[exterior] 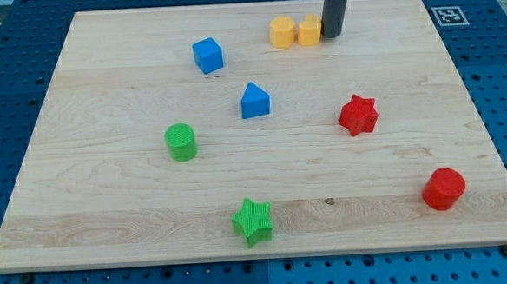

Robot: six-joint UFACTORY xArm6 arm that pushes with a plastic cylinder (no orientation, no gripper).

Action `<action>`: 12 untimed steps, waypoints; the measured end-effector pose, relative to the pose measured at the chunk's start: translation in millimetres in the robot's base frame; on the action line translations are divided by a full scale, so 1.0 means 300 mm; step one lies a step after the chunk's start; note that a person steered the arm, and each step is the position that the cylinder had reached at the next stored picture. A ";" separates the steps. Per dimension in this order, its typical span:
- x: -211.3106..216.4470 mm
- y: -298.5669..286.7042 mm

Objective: Move the arm in between the red star and red circle

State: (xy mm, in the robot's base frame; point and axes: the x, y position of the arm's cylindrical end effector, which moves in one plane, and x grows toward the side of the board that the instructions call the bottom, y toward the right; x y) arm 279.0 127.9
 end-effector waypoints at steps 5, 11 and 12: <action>0.261 0.201; 0.569 0.301; 0.571 0.303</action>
State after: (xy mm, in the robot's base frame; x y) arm 450.3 218.7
